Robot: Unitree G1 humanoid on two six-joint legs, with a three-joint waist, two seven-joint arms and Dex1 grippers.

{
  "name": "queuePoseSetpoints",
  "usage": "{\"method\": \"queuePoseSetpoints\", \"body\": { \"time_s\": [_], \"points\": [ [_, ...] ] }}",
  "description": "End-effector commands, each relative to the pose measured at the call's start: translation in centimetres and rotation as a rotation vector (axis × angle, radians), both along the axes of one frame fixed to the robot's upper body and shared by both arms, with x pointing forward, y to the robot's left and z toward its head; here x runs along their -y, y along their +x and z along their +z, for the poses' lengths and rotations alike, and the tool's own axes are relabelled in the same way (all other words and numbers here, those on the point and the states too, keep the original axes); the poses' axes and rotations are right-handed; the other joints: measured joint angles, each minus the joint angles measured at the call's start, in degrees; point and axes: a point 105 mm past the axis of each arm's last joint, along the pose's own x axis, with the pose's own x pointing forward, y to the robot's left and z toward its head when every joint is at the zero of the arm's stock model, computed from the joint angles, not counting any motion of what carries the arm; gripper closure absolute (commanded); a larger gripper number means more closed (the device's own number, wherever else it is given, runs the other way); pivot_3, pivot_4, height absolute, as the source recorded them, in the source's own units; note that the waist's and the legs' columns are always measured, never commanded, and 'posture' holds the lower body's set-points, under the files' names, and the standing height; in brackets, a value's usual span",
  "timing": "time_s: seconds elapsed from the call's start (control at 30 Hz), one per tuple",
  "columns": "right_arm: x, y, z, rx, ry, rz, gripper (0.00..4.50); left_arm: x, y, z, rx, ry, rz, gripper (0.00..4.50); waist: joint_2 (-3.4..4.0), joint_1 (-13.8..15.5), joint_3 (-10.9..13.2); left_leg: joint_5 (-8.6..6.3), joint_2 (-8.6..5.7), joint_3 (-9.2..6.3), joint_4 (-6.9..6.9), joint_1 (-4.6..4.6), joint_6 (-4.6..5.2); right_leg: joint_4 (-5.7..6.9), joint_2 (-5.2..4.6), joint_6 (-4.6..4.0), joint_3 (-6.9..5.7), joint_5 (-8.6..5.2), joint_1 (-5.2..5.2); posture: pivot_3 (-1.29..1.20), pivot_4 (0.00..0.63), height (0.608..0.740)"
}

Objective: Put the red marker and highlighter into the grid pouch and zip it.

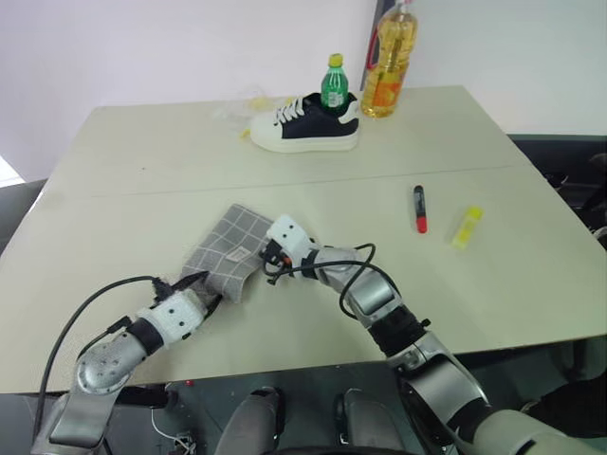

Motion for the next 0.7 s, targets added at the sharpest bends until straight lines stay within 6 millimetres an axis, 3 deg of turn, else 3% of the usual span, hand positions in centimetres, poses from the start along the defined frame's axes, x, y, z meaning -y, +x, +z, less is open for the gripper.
{"method": "queuePoseSetpoints", "body": {
  "time_s": [0.03, 0.3, 0.7],
  "points": [
    [0.2, -0.3, -1.3, -0.037, -0.033, -0.007, 4.5, -0.2, -1.0, 1.5, 0.017, -0.009, -0.022, 0.15, 0.02, -0.27, 0.01, 0.0, 0.0, 0.0, 0.0, 0.0, 0.0, 0.0, 0.0, -0.05, 0.0, -0.03, 0.0, 0.0, 0.15, 0.738],
    [0.0, -0.4, -1.3, -0.042, -0.036, 0.01, 4.5, 0.4, -3.7, 0.2, -0.079, 0.117, -0.135, 0.06, 0.1, -0.44, 0.06, -0.01, 0.01, -0.01, -0.04, 0.0, 0.0, -0.01, 0.0, -0.13, 0.0, -0.09, -0.01, 0.0, 0.15, 0.738],
    [0.0, -0.1, -1.2, -0.037, -0.045, 0.017, 4.5, 1.8, -2.6, -1.6, -0.058, 0.293, -0.228, 0.06, 0.16, -0.37, 0.04, -0.01, 0.0, 0.0, -0.05, 0.01, 0.0, -0.01, 0.0, -0.12, 0.0, -0.08, -0.01, 0.0, 0.15, 0.738]
  ]
}}
